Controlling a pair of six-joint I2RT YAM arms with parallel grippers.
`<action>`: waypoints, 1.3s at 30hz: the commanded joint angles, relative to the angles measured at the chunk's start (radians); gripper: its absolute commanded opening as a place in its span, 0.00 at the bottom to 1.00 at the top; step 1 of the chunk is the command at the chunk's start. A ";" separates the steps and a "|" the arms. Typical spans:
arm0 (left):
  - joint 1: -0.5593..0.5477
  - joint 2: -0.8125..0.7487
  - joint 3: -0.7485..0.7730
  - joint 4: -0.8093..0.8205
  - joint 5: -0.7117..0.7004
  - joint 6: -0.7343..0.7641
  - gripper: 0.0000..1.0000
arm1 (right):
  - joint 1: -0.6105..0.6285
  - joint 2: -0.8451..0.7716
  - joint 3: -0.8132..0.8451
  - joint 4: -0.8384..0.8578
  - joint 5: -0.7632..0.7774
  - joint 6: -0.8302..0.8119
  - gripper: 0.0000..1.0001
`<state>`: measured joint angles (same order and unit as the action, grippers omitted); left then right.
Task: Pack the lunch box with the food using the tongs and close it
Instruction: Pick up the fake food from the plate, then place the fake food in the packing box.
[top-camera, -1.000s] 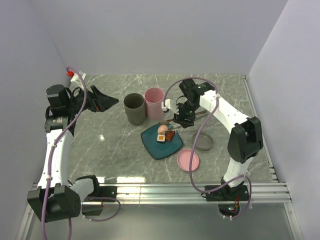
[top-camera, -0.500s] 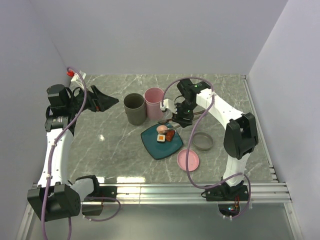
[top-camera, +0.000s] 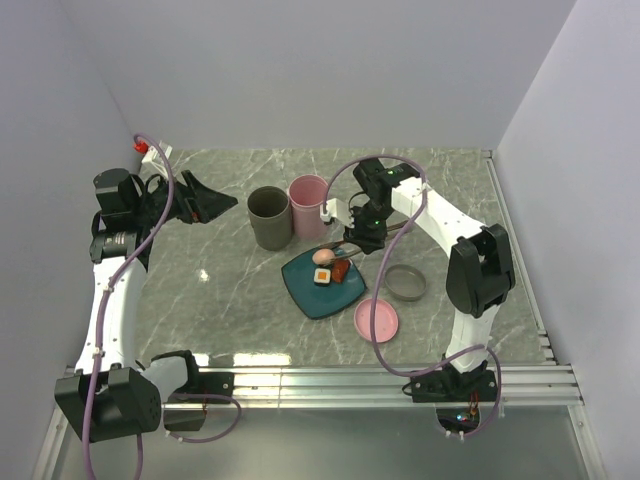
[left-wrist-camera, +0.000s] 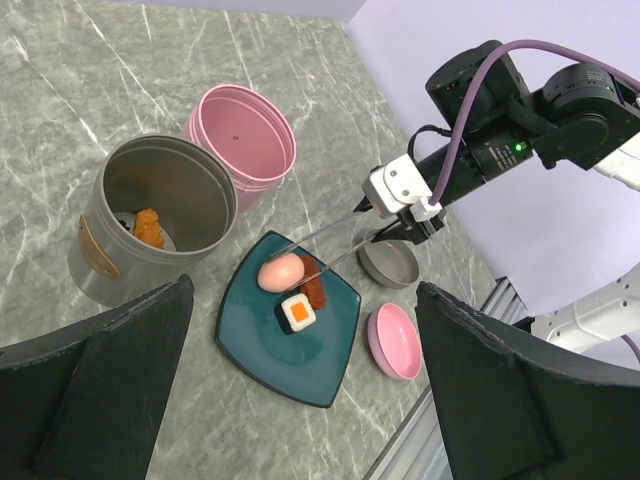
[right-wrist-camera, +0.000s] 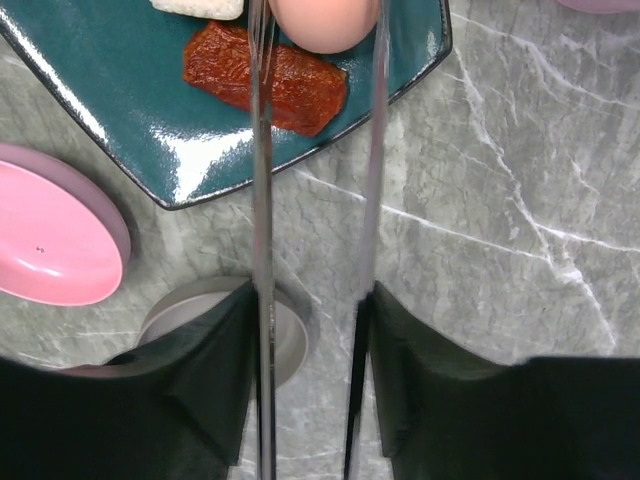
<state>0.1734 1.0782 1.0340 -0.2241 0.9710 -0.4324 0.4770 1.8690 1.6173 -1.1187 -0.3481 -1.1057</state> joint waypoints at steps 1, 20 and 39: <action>0.003 0.002 0.021 0.032 0.014 0.000 0.99 | -0.003 -0.007 0.029 -0.001 -0.012 0.006 0.47; 0.003 0.000 0.003 0.077 0.028 -0.038 0.99 | -0.029 -0.160 0.395 -0.098 -0.221 0.196 0.37; 0.003 0.006 -0.011 0.074 0.025 -0.042 0.99 | -0.048 0.050 0.541 0.016 -0.046 0.265 0.47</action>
<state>0.1734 1.0801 1.0191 -0.1638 0.9722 -0.4900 0.4335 1.9358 2.1098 -1.1297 -0.4095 -0.8452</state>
